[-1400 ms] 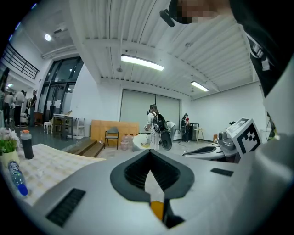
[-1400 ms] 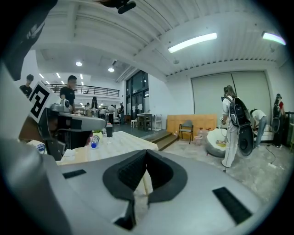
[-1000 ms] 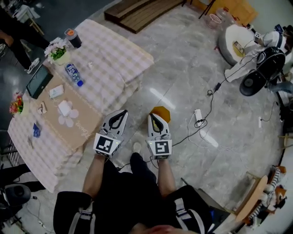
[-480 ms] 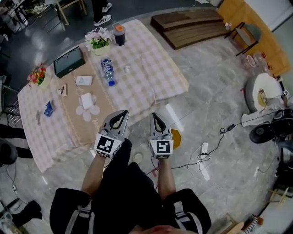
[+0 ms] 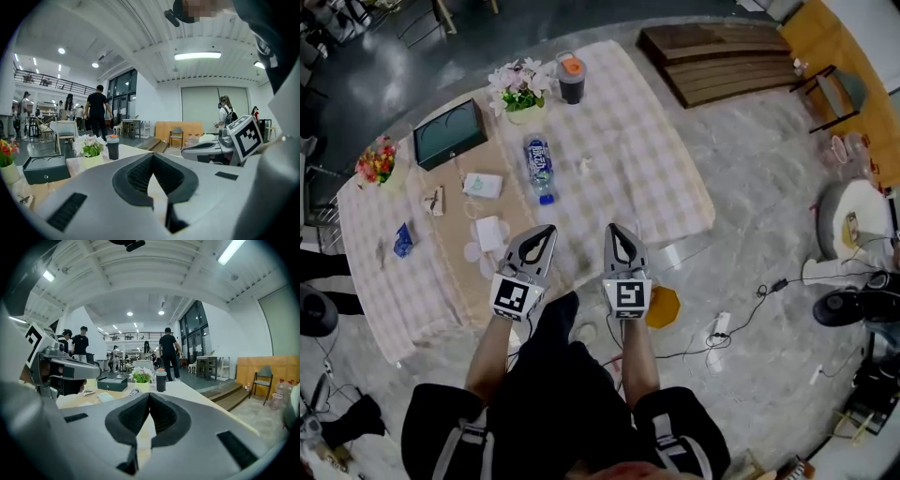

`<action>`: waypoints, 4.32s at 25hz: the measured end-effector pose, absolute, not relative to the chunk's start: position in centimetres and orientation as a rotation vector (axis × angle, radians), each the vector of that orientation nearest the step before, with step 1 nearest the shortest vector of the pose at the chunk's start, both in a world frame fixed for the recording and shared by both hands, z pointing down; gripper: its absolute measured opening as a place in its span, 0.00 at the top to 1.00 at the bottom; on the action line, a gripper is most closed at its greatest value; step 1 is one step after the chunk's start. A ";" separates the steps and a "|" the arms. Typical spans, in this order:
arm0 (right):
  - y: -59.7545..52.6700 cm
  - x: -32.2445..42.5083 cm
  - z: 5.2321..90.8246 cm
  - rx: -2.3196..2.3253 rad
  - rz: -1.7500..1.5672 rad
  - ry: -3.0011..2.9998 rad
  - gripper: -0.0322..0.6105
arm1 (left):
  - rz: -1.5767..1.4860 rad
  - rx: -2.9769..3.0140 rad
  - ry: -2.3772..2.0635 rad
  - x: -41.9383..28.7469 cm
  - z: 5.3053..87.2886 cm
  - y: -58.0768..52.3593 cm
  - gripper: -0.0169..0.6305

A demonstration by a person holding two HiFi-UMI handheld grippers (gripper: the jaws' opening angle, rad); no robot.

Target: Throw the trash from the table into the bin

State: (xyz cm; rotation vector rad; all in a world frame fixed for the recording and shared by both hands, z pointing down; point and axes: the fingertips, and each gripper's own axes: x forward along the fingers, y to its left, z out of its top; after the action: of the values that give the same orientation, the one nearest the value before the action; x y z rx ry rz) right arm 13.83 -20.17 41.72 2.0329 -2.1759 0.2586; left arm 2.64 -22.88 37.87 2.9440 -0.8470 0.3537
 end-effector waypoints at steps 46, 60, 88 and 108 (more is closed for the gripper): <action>-37.8 13.8 59.0 1.616 0.572 -1.940 0.85 | 0.510 2.746 -0.851 1.9 47.8 -34.5 0.97; -30.8 16.7 51.8 1.875 0.517 -1.944 0.87 | 0.472 2.870 -0.730 4.3 44.6 -29.8 0.97; 9.4 27.4 47.5 2.521 0.604 -1.271 0.87 | 0.444 3.051 0.237 19.4 43.9 -0.3 0.97; 24.4 29.3 67.4 2.697 0.857 -0.978 0.87 | 0.577 3.005 0.554 24.8 60.6 10.5 0.97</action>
State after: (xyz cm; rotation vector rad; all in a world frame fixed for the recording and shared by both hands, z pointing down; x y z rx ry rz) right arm 29.25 24.45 67.37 2.6970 -0.9783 0.8567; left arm 24.79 10.49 60.56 3.0050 0.5543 0.5766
